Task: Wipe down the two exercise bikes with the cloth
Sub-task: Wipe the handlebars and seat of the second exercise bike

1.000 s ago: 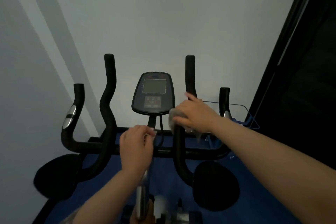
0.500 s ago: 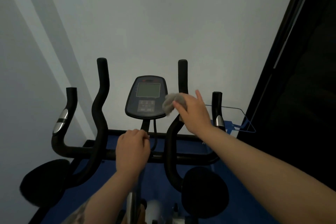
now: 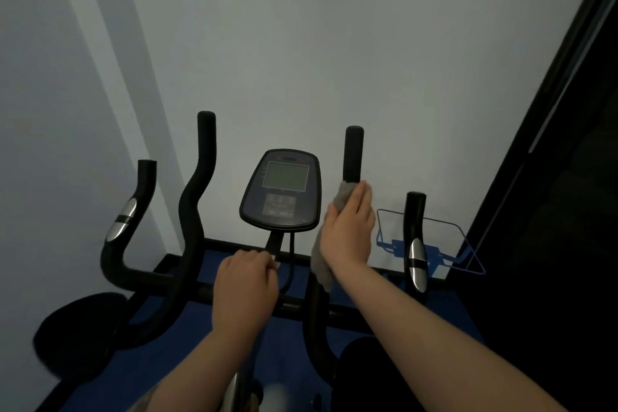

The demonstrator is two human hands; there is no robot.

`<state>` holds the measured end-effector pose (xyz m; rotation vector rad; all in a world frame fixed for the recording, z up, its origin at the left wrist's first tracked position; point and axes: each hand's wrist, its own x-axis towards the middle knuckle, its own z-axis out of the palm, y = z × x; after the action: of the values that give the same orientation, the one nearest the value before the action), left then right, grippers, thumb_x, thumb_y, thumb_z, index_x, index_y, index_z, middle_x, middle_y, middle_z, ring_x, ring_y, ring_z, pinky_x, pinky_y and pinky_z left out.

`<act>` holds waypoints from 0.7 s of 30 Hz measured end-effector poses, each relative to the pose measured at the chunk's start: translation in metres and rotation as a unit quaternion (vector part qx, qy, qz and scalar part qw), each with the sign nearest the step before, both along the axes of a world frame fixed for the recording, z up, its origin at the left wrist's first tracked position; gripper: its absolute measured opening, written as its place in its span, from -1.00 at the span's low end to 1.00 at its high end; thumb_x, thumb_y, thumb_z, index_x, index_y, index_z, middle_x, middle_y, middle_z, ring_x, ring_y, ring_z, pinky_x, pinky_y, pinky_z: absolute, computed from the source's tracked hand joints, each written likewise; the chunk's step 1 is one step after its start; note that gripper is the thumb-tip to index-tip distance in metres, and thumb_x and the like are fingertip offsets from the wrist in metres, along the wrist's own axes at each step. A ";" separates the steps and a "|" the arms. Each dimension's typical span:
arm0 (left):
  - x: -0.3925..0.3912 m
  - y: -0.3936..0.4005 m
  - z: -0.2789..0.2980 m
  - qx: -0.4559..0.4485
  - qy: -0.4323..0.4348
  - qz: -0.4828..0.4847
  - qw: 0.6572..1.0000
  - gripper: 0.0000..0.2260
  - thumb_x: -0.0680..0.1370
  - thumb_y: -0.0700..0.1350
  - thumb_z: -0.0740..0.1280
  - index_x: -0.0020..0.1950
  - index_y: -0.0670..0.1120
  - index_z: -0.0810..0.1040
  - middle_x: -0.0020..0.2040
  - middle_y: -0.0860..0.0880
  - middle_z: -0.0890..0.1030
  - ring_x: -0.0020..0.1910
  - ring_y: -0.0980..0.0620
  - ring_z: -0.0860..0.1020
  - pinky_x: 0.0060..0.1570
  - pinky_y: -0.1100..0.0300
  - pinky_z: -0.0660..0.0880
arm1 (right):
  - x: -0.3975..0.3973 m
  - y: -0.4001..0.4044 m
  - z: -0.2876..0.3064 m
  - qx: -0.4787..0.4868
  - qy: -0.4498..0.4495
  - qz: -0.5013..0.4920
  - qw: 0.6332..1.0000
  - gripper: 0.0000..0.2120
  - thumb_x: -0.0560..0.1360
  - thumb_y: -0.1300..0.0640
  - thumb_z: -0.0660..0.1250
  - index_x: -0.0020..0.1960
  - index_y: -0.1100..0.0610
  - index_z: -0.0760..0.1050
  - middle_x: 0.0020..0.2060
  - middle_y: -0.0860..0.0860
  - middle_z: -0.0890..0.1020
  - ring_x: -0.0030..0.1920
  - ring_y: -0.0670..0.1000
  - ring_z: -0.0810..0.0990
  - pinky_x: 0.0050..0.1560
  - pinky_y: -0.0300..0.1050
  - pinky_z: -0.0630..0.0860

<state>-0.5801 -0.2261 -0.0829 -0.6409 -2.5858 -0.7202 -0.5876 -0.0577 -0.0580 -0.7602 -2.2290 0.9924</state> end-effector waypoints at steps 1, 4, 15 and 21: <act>0.000 0.000 0.000 -0.002 -0.002 -0.002 1.000 -0.82 0.43 -0.29 0.38 -0.34 -0.09 0.53 -0.39 0.03 0.51 -0.32 0.02 0.43 -0.19 0.16 0.28 | -0.006 0.004 0.003 0.004 -0.009 -0.016 1.000 -0.38 0.66 -0.05 0.03 0.59 0.06 -0.20 0.58 -0.02 -0.07 0.52 0.12 0.07 0.39 0.05 0.26; 0.000 0.000 0.001 0.011 -0.026 0.009 1.000 -0.84 0.47 -0.26 0.32 -0.29 -0.09 0.56 -0.33 0.04 0.53 -0.27 0.05 0.45 -0.15 0.15 0.35 | -0.014 0.010 0.008 -0.010 -0.010 -0.034 0.999 -0.40 0.66 -0.05 0.04 0.59 0.05 -0.15 0.58 -0.01 0.00 0.50 0.13 0.17 0.33 0.11 0.32; -0.009 -0.002 -0.006 0.150 -0.170 0.095 0.969 -0.86 0.55 -0.16 0.23 -0.10 0.07 0.52 -0.12 0.12 0.52 -0.18 0.20 0.48 -0.34 0.32 0.31 | -0.015 -0.011 0.020 -0.021 0.092 0.122 0.988 -0.73 0.66 -0.07 0.07 0.09 0.03 0.49 -0.03 -0.03 0.62 0.03 -0.05 0.58 0.09 -0.05 0.49; -0.020 -0.002 -0.008 0.169 -0.214 0.107 0.956 -0.80 0.59 -0.18 0.16 -0.01 0.05 0.54 -0.07 0.10 0.56 -0.21 0.22 0.48 -0.37 0.34 0.29 | -0.110 -0.011 0.020 0.061 -0.128 0.108 0.984 -0.53 0.68 -0.08 -0.07 0.46 0.13 0.27 0.46 0.15 0.31 0.50 0.17 0.20 0.46 0.11 0.18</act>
<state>-0.5998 -0.2282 -0.0910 -0.1008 -2.7435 -1.3051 -0.6975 -0.0684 -0.0378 -0.6292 -2.6143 0.8874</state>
